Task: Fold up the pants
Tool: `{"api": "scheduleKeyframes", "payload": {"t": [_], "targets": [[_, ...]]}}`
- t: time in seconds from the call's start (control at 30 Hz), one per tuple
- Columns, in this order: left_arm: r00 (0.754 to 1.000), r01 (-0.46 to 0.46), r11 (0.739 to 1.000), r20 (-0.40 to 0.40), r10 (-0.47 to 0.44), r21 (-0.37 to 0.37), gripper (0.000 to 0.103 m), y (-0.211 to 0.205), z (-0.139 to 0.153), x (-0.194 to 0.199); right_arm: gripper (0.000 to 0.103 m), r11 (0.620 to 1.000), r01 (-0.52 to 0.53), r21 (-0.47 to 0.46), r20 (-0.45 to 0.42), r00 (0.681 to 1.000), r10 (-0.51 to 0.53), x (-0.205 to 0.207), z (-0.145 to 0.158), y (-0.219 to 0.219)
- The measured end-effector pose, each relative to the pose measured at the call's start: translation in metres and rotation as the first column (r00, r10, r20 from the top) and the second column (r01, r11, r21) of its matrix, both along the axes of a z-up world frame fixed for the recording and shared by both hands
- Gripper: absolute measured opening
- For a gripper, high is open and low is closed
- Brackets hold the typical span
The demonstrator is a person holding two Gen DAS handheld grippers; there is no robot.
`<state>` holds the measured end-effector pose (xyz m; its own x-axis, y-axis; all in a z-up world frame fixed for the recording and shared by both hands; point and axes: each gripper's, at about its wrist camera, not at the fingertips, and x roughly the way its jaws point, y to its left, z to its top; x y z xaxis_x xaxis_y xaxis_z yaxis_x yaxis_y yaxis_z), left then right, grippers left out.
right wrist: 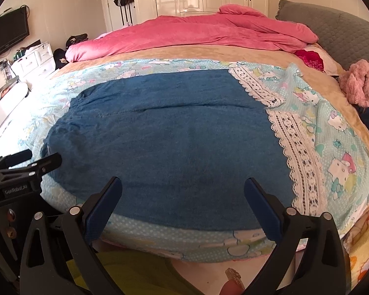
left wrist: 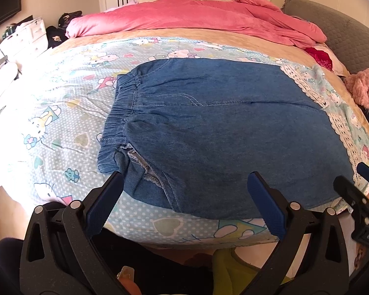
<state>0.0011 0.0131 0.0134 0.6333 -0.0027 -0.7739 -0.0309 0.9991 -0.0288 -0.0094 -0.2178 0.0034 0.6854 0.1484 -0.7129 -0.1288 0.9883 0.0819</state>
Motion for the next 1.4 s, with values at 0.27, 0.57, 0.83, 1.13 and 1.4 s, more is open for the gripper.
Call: {"api": "scheduleKeyframes", "payload": {"t": [0.27,0.57,0.83,1.13,1.4], "targets": [[1.000,-0.011,1.000,0.005,0.011,-0.011,0.095,0.013,0.007,0.023,0.099,0.999,-0.016,-0.037,0.016,1.000,0.016,0.043,0.015,0.005],[0.999,-0.034,0.999,-0.005,0.034,-0.022,0.095,0.036,0.015,0.061,0.099,1.000,-0.021,0.021,-0.027,0.999,0.022,0.113,0.024,0.011],[0.999,-0.037,0.999,-0.007,0.036,-0.028,0.095,0.055,0.024,0.099,0.099,0.999,-0.005,0.046,-0.072,0.997,0.008,0.165,0.031,0.010],[0.996,-0.066,0.997,-0.059,0.064,-0.032,0.095,0.088,0.016,0.147,0.099,0.996,-0.084,0.018,-0.075,0.994,0.085,0.219,0.029,0.025],[0.991,-0.075,0.997,-0.117,0.071,-0.034,0.095,0.117,-0.007,0.190,0.099,0.960,-0.258,-0.110,-0.087,0.965,0.249,0.272,0.010,0.081]]}}
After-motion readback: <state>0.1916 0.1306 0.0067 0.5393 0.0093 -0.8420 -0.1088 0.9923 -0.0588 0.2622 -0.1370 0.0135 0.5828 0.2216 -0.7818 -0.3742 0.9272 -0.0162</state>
